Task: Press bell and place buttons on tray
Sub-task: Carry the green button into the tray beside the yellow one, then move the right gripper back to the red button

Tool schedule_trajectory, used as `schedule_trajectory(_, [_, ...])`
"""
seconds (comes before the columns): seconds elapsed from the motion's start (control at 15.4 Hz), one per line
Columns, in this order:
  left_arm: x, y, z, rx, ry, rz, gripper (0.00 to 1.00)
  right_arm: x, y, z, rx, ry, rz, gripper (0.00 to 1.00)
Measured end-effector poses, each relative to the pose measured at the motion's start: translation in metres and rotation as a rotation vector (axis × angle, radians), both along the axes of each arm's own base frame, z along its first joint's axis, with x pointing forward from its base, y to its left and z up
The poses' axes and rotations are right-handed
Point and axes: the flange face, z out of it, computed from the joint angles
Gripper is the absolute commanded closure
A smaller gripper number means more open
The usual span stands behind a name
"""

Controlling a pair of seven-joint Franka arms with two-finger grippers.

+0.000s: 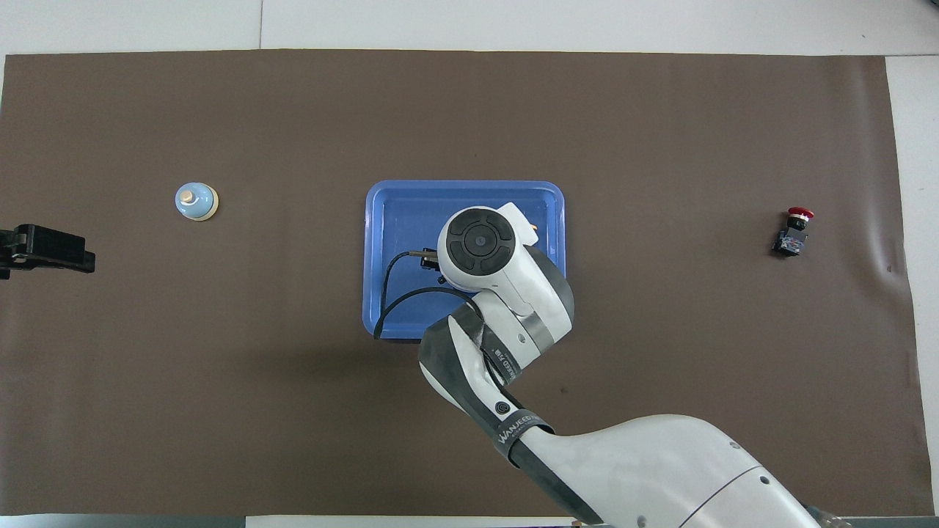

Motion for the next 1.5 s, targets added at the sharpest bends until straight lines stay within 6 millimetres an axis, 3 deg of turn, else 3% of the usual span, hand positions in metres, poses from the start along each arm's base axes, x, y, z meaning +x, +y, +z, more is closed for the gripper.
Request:
schedule_trajectory(0.2, [0.000, 0.000, 0.000, 0.000, 0.000, 0.000, 0.00, 0.013, -0.011, 0.032, -0.021, 0.019, -0.037, 0.00])
schedule_trajectory(0.33, [0.000, 0.000, 0.000, 0.000, 0.000, 0.000, 0.00, 0.035, -0.043, 0.066, -0.021, 0.008, -0.095, 0.00])
schedule_trajectory(0.52, [0.000, 0.000, 0.000, 0.000, 0.000, 0.000, 0.00, 0.067, -0.129, 0.115, -0.020, -0.003, -0.186, 0.00])
schedule_trajectory(0.72, [0.000, 0.000, 0.000, 0.000, 0.000, 0.000, 0.00, 0.091, -0.227, 0.141, -0.024, -0.010, -0.207, 0.00])
schedule_trajectory(0.91, [0.000, 0.000, 0.000, 0.000, 0.000, 0.000, 0.00, 0.106, -0.319, 0.136, -0.035, 0.000, -0.196, 0.00])
schedule_trajectory(1.11, [0.000, 0.000, 0.000, 0.000, 0.000, 0.000, 0.00, 0.104, -0.392, 0.117, -0.080, 0.028, -0.153, 0.00])
schedule_trajectory(1.37, [0.000, 0.000, 0.000, 0.000, 0.000, 0.000, 0.00, 0.088, -0.466, 0.082, -0.111, -0.004, -0.140, 0.00])
schedule_trajectory(1.5, [0.000, 0.000, 0.000, 0.000, 0.000, 0.000, 0.00, 0.075, -0.489, 0.063, -0.112, -0.023, -0.148, 0.00])
